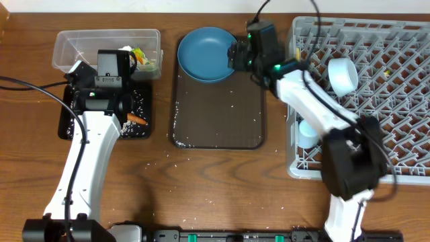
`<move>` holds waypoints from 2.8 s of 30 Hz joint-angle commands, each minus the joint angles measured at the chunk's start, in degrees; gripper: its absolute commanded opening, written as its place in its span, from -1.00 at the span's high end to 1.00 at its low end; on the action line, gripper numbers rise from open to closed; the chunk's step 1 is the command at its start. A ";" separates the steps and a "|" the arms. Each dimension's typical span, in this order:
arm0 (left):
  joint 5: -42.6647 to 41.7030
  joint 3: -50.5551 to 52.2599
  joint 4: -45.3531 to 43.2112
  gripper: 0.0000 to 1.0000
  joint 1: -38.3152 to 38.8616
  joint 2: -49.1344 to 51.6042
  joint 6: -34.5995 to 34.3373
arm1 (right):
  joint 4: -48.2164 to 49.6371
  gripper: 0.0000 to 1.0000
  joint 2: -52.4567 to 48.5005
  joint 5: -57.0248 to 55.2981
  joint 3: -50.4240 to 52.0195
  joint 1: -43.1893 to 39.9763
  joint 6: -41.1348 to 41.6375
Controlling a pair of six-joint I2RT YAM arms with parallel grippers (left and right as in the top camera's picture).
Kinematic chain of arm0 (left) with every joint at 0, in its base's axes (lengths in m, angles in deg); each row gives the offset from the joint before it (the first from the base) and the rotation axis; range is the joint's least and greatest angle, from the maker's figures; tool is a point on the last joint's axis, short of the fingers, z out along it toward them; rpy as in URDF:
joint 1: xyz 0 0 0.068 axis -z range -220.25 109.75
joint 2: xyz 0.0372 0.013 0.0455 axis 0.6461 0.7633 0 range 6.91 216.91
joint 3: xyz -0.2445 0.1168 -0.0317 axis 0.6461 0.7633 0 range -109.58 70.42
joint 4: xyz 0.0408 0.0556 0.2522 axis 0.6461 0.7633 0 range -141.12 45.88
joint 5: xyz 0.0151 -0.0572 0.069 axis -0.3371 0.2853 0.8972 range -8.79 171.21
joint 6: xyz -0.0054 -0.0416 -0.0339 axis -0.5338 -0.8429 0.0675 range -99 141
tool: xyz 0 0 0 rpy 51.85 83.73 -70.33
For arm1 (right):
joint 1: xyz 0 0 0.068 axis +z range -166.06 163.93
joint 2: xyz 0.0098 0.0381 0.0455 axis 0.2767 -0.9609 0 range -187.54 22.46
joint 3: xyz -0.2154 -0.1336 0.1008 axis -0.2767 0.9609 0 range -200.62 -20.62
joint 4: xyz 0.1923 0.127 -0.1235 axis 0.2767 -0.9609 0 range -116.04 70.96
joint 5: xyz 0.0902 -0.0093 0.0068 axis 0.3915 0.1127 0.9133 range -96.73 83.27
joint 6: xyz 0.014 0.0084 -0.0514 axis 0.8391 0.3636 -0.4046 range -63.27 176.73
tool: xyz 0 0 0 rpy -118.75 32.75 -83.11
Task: Sort waste into correct bins and load items into the dishwasher rack
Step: 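Grasp the blue plate on the brown tray with the right gripper, then carry the blue plate to the dish rack and lower it in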
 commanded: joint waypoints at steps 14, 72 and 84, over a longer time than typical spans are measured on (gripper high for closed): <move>0.87 -1.14 0.20 -0.84 -0.20 -0.07 0.76 | 1.55 0.45 -9.57 0.68 -1.73 0.02 5.27; 0.87 -1.11 0.20 -0.86 -0.20 -0.07 0.76 | -54.36 0.98 42.38 -75.03 -1.88 -13.40 -13.22; 0.87 -1.11 0.20 -0.86 -0.20 -0.07 0.74 | -52.35 0.98 41.24 -81.26 -1.86 -21.59 -29.46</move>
